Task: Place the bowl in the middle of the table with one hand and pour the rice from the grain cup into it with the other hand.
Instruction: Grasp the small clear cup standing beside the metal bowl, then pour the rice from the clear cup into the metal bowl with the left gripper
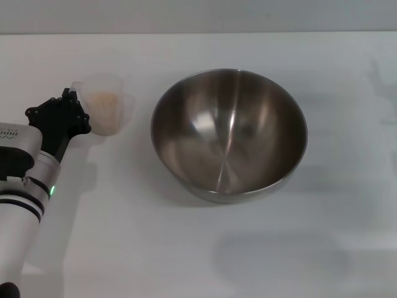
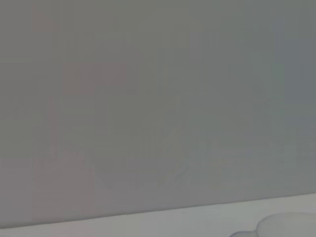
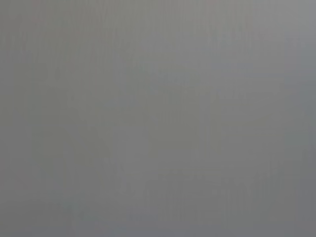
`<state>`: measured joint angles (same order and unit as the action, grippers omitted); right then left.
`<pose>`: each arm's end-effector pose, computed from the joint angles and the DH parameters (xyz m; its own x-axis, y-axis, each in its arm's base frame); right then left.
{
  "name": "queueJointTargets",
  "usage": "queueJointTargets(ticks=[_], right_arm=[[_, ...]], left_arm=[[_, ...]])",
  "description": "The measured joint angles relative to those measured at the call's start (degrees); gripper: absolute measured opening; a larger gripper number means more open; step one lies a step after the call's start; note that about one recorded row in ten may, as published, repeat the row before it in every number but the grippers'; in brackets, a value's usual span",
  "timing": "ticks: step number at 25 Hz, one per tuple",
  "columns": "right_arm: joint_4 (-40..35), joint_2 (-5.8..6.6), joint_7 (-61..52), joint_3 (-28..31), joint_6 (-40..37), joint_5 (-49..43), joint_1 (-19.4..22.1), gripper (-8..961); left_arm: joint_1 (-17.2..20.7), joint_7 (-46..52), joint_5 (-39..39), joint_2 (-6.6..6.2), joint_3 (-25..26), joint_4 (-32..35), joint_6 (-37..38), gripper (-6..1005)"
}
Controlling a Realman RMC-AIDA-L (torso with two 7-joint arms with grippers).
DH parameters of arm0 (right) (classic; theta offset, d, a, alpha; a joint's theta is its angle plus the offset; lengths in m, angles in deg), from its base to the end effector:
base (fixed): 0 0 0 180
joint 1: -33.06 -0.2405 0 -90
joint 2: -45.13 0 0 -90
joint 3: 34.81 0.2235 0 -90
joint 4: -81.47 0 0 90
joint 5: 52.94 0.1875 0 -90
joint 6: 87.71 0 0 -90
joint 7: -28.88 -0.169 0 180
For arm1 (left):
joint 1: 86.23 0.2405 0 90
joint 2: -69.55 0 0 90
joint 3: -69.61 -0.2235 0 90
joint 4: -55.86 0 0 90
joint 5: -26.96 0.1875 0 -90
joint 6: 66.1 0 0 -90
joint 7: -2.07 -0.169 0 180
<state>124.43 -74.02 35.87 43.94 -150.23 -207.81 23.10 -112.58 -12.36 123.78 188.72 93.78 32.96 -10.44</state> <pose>0.2338 0.3328 0.0888 0.7227 0.3679 -0.5850 -0.6430 0.0478 -0.7643 -0.2697 0.3319 -0.0426 0.7738 0.1281 0.6203 0.6333 -0.1386 -0.7614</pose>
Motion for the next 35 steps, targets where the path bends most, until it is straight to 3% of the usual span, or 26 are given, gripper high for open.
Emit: queueJointTargets(ticks=[5,11,17,23,31,35], right_arm=[[-0.1,-0.03,0.0,0.0,0.0,0.0,0.0,810],[-0.7,-0.03,0.0,0.0,-0.5,0.0,0.0,810],[-3.5,0.03,0.0,1.0,-2.1,0.0,-1.4,810],[-5.2,-0.02,0.0,1.8,-2.4,0.0,-2.5,810],[-6.8,0.11,0.0,1.8,-2.9,0.0,-3.5,810],[-8.6,0.14,0.0,1.8,-4.1,0.0,-4.7,810]], left_arm=[[0.8,0.1,0.1,0.00,0.0,-0.3,2.7,15],[2.2,-3.2,3.7,-0.18,0.0,-0.4,13.1,15],[3.4,-22.6,10.0,-0.12,0.0,-2.9,20.9,15],[4.3,-44.1,15.3,-0.09,-0.2,-7.8,21.8,15],[4.5,-62.3,16.5,-0.01,-5.5,-11.8,21.0,15],[4.4,-64.6,16.5,-0.01,-6.2,-12.0,20.8,16]])
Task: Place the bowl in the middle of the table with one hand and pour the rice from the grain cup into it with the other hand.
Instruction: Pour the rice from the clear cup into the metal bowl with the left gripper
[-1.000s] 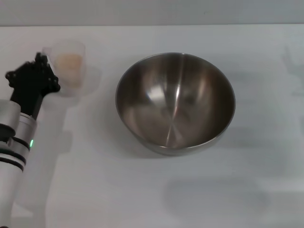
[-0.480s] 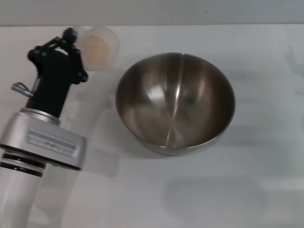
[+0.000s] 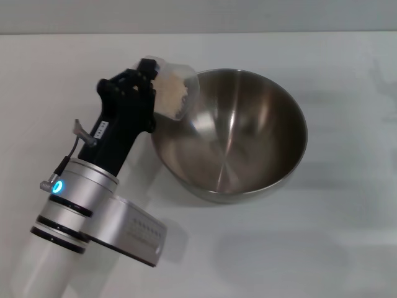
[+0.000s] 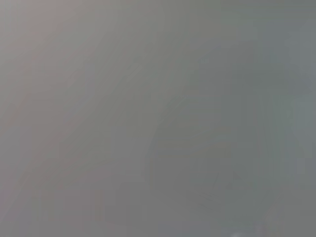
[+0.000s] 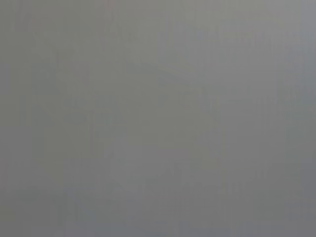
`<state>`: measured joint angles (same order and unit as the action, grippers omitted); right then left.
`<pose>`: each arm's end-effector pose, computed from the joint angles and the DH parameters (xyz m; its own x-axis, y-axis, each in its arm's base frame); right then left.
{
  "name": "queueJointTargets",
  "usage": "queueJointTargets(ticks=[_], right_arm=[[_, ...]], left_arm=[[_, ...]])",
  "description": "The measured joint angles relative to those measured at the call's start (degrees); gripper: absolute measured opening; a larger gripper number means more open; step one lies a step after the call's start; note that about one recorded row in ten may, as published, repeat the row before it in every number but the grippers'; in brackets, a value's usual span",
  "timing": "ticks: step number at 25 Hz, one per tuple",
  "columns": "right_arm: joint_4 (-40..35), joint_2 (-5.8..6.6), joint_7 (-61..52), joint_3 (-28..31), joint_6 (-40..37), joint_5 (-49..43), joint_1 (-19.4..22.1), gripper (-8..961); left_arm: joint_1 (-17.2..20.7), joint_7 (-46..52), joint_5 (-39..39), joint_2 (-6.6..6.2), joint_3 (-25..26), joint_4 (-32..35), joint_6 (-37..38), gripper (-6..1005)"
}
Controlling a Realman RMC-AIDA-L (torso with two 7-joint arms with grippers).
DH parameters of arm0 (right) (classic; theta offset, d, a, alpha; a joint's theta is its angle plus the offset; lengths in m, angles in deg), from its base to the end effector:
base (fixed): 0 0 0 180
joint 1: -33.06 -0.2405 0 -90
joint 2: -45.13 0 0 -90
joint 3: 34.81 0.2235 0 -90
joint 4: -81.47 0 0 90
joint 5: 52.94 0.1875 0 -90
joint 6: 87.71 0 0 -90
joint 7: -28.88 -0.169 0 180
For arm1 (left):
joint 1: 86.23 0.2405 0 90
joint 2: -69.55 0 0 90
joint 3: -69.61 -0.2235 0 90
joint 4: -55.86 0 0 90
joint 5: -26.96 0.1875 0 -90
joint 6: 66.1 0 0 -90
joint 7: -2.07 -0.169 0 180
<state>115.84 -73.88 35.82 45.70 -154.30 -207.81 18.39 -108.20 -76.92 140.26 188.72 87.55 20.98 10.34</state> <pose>0.2426 0.3395 0.0880 0.7488 0.3668 -0.5521 -0.6126 0.0650 -0.7877 -0.1692 0.2839 -0.0527 0.8271 -0.4746 -0.3012 -0.3217 0.0397 -0.9460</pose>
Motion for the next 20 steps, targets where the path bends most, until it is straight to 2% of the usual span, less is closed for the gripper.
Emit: queueJointTargets(ticks=[3,11,20], right_arm=[[-0.6,0.01,0.0,0.0,-0.4,0.0,-0.4,810],[-0.8,0.17,0.0,0.2,-0.5,0.0,-1.2,810],[-4.0,0.15,0.0,0.4,-3.8,-0.2,-2.9,810]], left_arm=[[0.0,-11.4,2.1,0.01,-2.3,-0.6,-0.3,16],[0.2,-21.1,5.9,0.01,-3.0,-1.2,-0.9,16],[-0.3,-34.1,6.1,0.01,-4.6,-2.4,-4.1,16]])
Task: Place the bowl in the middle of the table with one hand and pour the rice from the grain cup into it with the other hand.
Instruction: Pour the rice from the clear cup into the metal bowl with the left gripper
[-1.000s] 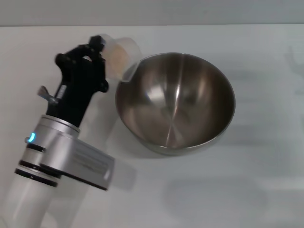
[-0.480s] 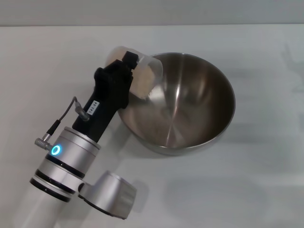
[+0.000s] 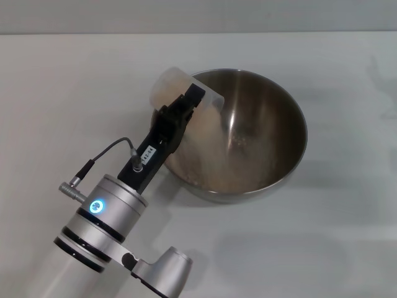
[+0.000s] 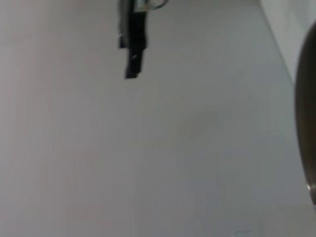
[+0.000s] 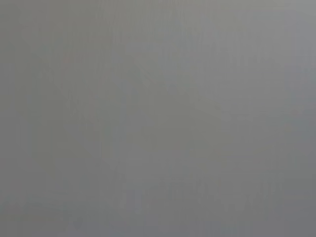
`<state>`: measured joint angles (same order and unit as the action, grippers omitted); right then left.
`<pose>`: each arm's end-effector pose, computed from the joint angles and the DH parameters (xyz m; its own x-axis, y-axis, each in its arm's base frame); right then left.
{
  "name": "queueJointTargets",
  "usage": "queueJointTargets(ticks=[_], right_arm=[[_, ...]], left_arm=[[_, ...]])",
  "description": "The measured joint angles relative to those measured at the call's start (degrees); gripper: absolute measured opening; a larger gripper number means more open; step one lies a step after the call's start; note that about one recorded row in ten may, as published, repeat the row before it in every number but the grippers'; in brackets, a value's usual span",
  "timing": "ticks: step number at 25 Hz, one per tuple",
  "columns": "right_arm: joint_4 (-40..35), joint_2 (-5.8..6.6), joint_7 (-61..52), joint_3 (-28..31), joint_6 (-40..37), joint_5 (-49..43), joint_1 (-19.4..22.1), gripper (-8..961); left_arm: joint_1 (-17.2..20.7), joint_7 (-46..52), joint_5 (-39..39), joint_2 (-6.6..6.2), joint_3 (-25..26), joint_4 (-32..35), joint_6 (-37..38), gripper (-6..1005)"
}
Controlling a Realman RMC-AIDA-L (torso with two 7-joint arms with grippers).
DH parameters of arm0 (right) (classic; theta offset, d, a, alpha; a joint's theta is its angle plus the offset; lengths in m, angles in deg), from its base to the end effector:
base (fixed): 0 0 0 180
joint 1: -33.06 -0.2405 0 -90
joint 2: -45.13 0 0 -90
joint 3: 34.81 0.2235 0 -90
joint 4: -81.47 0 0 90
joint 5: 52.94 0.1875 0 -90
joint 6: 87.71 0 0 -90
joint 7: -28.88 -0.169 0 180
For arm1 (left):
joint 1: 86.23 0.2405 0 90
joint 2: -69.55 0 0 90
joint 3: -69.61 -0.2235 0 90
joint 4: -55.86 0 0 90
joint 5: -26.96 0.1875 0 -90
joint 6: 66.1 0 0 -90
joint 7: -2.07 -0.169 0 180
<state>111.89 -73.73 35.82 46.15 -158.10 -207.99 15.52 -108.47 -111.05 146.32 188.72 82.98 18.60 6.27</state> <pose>0.2370 0.3430 0.0902 0.7475 0.4062 -0.5255 -0.5961 0.0613 -0.8005 -0.1493 0.2604 -0.0855 0.4073 -0.5451 -0.7328 -0.7326 0.2841 -0.6185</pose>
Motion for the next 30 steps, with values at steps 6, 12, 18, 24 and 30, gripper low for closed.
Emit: queueJointTargets(ticks=[6,12,18,24,30], right_arm=[[-0.3,-0.11,0.0,0.0,-1.5,0.0,0.2,810],[-0.5,-0.14,0.0,0.0,-1.7,0.0,0.0,810],[-0.7,-0.11,0.0,0.1,-2.4,0.1,0.0,810],[-0.9,-0.14,0.0,0.0,-3.3,0.1,-0.4,810],[-0.9,-0.14,0.0,0.2,-3.4,0.1,-0.6,810]], left_arm=[[-0.3,-6.1,0.0,0.00,-0.2,-0.5,-0.8,16],[-0.4,-10.9,0.4,0.00,-0.1,-0.6,-0.8,16],[-1.3,-16.0,1.4,0.00,0.0,-0.3,-0.8,15],[-1.8,-20.9,1.6,0.00,-0.2,-0.1,-0.8,17],[-1.4,-22.4,2.5,-0.01,2.9,-0.3,-0.8,19]])
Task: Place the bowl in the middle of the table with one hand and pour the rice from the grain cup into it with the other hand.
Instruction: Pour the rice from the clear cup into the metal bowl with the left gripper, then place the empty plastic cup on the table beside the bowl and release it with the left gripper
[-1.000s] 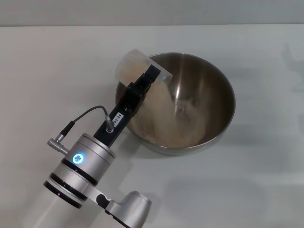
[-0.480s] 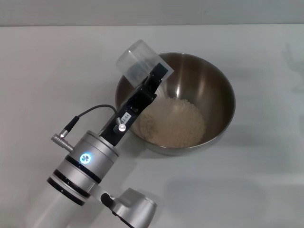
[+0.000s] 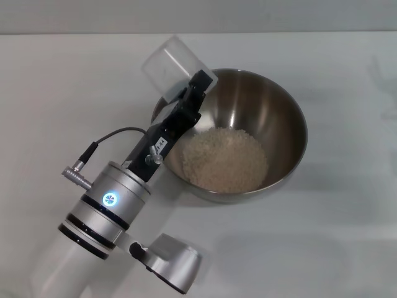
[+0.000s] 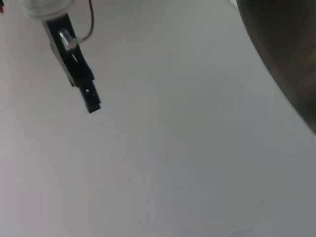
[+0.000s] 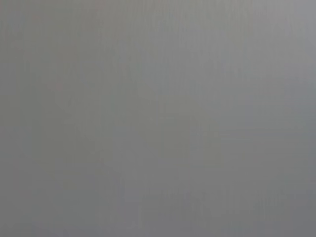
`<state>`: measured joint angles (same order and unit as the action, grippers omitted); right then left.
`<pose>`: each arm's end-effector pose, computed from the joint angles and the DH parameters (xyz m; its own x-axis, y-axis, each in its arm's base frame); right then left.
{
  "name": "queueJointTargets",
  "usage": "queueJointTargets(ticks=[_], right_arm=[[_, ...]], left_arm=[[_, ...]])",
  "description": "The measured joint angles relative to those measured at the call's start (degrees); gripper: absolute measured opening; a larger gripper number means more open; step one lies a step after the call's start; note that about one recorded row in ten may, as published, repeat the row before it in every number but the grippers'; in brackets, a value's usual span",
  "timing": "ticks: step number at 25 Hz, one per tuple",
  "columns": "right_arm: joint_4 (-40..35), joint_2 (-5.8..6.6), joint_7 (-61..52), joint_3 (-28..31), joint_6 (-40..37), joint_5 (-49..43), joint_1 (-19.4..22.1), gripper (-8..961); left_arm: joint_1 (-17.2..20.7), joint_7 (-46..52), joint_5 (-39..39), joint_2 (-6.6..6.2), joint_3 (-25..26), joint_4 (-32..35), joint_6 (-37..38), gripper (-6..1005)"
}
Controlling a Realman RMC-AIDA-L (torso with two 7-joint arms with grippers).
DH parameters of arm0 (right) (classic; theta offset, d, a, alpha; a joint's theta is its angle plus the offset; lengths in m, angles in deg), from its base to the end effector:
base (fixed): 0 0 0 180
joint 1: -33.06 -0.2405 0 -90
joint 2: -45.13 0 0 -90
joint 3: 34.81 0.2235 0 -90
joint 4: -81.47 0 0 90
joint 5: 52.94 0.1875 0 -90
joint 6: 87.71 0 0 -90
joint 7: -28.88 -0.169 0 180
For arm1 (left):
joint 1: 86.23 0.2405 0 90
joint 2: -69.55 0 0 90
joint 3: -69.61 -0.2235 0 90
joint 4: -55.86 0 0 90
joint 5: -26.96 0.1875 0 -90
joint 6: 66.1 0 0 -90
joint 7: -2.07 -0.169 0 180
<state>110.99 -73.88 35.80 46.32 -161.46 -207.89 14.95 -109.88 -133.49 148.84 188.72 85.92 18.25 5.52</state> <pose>0.2313 0.3400 0.0947 0.7319 0.4523 -0.5096 -0.5981 0.0680 -0.7985 -0.1388 0.2691 -0.0822 0.0849 -0.3826 -0.9200 -0.8151 0.5044 -0.2850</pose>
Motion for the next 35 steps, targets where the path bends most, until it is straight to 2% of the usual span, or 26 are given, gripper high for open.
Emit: queueJointTargets(ticks=[3,8,14,17,23,28,30,31,34,35], right_arm=[[0.0,0.00,-0.2,0.0,0.0,0.0,-0.1,810],[-0.1,0.00,-0.7,0.0,0.0,0.0,-0.1,810],[-0.2,0.01,-1.9,0.7,0.0,0.0,-0.1,810],[-0.4,0.10,-2.2,0.7,0.1,0.0,-0.2,810],[-1.6,0.18,-2.3,0.8,0.1,0.0,-0.9,810],[-1.6,0.18,-2.3,0.8,0.1,0.0,-0.9,810],[-1.7,0.17,-2.3,0.8,0.1,0.0,-0.9,810],[-1.7,0.17,-2.3,0.8,0.1,0.0,-0.9,810],[-2.0,0.14,-3.2,0.8,0.1,0.0,-0.8,810],[-2.3,0.17,-4.2,0.8,0.1,0.0,-0.9,810]], left_arm=[[0.3,1.2,0.0,0.01,-2.2,0.5,-0.9,20],[0.6,1.7,0.0,-0.01,0.0,0.3,0.2,22],[1.1,4.1,0.1,0.00,0.2,-0.1,0.9,24],[1.2,4.2,0.7,-0.01,-1.5,0.9,0.7,25],[1.8,6.3,1.4,0.00,-0.4,-0.1,0.4,26],[3.3,15.9,1.2,0.01,0.6,-2.3,0.7,28],[4.9,24.5,0.5,0.01,2.1,-4.7,0.7,29],[4.9,24.5,0.5,0.01,2.1,-4.7,0.7,29],[6.5,33.9,-1.5,0.02,4.9,-7.8,0.4,30],[7.2,40.1,-4.1,-0.04,6.7,-9.7,0.2,30]])
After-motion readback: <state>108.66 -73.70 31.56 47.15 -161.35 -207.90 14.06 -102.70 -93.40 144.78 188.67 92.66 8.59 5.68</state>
